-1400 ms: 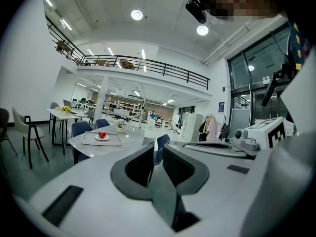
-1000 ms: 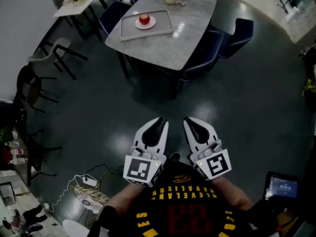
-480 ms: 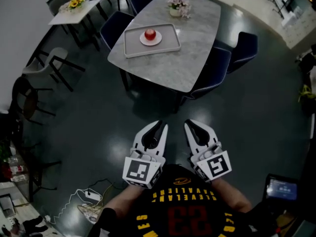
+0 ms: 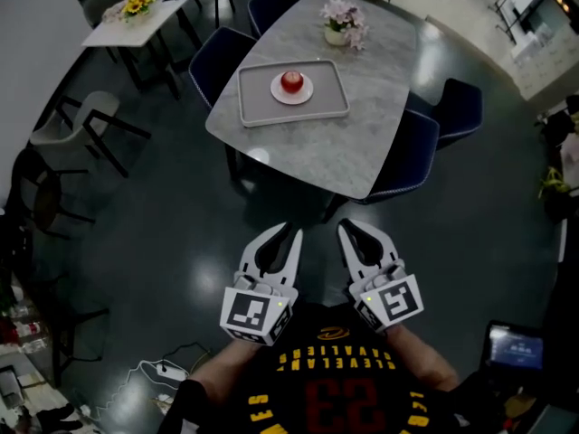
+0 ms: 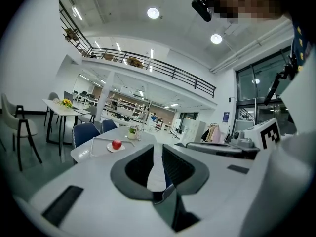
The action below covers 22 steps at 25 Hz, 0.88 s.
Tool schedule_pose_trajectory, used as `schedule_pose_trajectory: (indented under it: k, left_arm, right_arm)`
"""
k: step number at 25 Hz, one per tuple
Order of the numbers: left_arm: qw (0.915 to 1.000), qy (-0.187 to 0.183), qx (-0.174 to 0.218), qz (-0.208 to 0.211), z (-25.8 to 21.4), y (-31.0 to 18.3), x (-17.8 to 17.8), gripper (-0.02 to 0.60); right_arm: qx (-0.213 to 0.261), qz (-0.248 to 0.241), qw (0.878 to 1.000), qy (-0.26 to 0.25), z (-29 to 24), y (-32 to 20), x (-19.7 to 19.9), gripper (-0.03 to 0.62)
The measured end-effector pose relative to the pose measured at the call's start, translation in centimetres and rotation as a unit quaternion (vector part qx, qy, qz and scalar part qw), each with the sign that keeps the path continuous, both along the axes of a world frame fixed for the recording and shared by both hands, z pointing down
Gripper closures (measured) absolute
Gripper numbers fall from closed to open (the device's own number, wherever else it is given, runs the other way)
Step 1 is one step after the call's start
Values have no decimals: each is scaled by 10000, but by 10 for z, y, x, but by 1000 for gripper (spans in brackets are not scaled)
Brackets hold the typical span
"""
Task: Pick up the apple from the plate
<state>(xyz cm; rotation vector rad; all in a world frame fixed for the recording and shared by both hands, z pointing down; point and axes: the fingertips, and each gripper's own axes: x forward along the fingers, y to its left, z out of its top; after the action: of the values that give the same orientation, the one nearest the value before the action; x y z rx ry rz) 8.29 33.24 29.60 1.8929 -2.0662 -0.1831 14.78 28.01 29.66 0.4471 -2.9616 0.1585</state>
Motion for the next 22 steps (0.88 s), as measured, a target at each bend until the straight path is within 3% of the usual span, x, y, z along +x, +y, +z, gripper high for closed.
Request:
schedule_pose_trajectory:
  k: [9,17,22]
  left_arm:
    - [9995,194,-62,-249,13,-15,-43,522]
    - [9962,6,-230,-838,21,-40,-100,522]
    - [9938,-233,-332,-1034,18,-87,-128,522]
  right_arm:
    - [-191,-255,9994,122,14,-24,-51,586]
    - [-281,-646,9975,30,33,-75,-107,586]
    - [-362,-741,9966,-27,35,-131,-133,586]
